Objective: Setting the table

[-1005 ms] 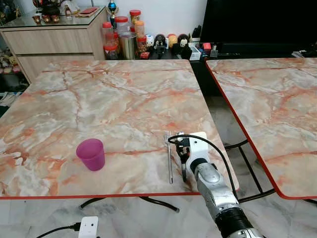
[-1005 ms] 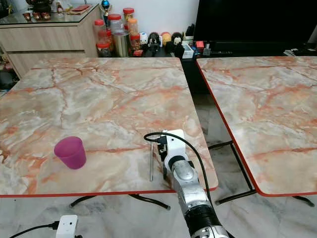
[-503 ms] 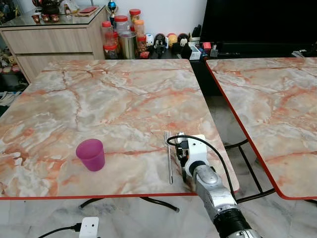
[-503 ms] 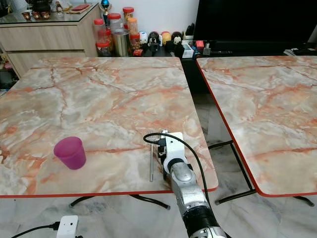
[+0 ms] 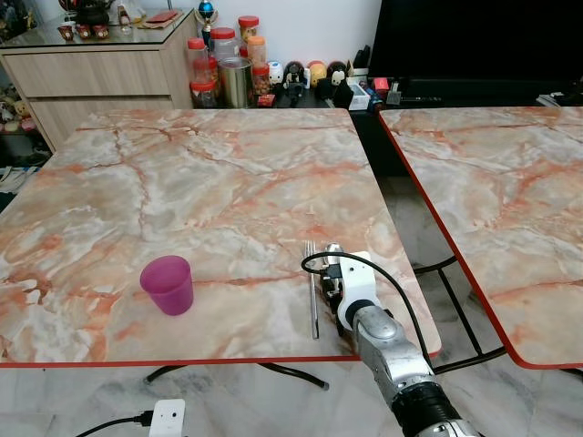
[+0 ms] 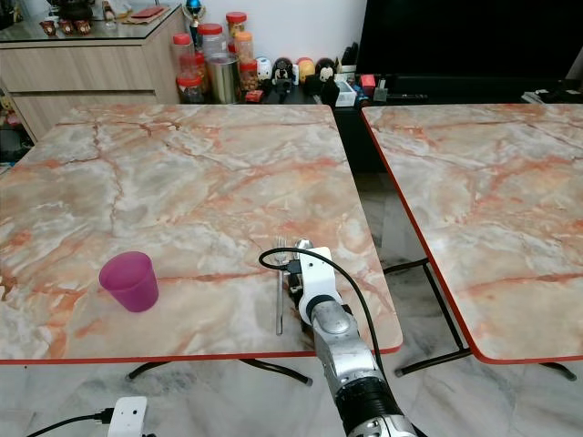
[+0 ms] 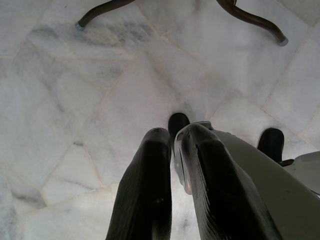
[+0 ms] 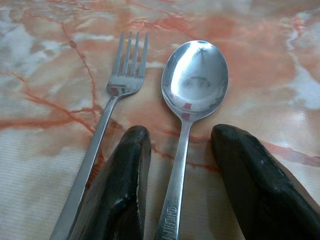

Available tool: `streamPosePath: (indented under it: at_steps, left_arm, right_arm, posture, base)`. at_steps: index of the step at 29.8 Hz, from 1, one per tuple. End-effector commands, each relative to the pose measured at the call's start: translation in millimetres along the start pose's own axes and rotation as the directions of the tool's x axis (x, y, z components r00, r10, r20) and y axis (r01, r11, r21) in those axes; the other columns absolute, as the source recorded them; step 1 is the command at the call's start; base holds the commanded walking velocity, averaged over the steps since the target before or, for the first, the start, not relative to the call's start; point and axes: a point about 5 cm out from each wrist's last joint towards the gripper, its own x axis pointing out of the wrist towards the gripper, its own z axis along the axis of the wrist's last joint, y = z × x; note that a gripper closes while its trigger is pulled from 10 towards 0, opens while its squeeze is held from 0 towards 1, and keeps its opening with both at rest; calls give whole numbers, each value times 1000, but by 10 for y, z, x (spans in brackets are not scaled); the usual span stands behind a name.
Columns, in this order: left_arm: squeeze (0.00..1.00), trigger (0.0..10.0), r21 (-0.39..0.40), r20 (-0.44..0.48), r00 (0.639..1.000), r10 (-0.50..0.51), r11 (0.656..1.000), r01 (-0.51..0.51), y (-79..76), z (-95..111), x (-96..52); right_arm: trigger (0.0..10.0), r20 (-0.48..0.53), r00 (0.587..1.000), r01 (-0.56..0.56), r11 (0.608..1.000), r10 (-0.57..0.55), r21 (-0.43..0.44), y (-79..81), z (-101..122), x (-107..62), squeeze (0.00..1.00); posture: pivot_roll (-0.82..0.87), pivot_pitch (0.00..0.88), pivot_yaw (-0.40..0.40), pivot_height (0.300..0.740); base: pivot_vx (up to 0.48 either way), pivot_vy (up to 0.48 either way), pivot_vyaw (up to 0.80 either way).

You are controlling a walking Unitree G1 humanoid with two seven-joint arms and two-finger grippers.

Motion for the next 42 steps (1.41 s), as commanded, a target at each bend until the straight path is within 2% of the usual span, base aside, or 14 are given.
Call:
streamPosePath:
  at_steps: [1, 6, 7, 8, 27, 35, 40, 42]
  left_arm:
    - [0, 10000, -15, -23, 1000, 0, 1000, 0, 10, -51, -9]
    - [0, 10000, -19, -30, 1000, -6, 1000, 5, 4, -66, -11]
    - [0, 10000, -21, -31, 1000, -7, 1000, 6, 2, -67, -11]
    - [0, 10000, -22, -31, 999, -8, 1000, 8, 0, -67, -11]
    - [0, 10000, -29, -41, 999, -37, 999, 35, -23, -69, -9]
    - [0, 10000, -28, -40, 998, -42, 999, 41, -38, -64, -7]
    - [0, 10000, -18, -35, 998, -47, 999, 46, -48, -53, -5]
    - [0, 10000, -16, -35, 998, -47, 999, 46, -48, -54, -5]
  right_arm:
    - [10000, -52, 998, 16, 1000, -17, -11, -25, -80, -3, 0]
    - [10000, -77, 997, 23, 1000, -24, -9, -32, -110, -4, 0]
    - [5255, -77, 997, 24, 1000, -24, -8, -33, -110, -4, 0]
    - [0, -76, 997, 24, 1000, -24, -5, -33, -110, -4, 0]
    - [0, -73, 997, 31, 1000, -31, -3, -34, -66, 15, 0]
    - [0, -68, 996, 57, 998, -58, -13, -80, -61, 15, 0]
    - [0, -1, 979, 205, 978, -205, -23, -286, 58, 4, 0]
    - [0, 11, 976, 217, 976, -217, -20, -300, 79, 3, 0]
  posture:
    - [11, 0, -38, 714]
    - [12, 0, -40, 714]
    - [12, 0, -40, 714]
    - [12, 0, -40, 714]
    - [16, 0, -39, 714]
    - [15, 0, -38, 714]
    - [14, 0, -37, 714]
    - [14, 0, -37, 714]
  base:
    - [0, 0, 0]
    - [0, 0, 0]
    - [0, 0, 0]
    - [0, 0, 0]
    - [0, 0, 0]
    - [0, 0, 0]
    - [0, 0, 0]
    - [0, 0, 0]
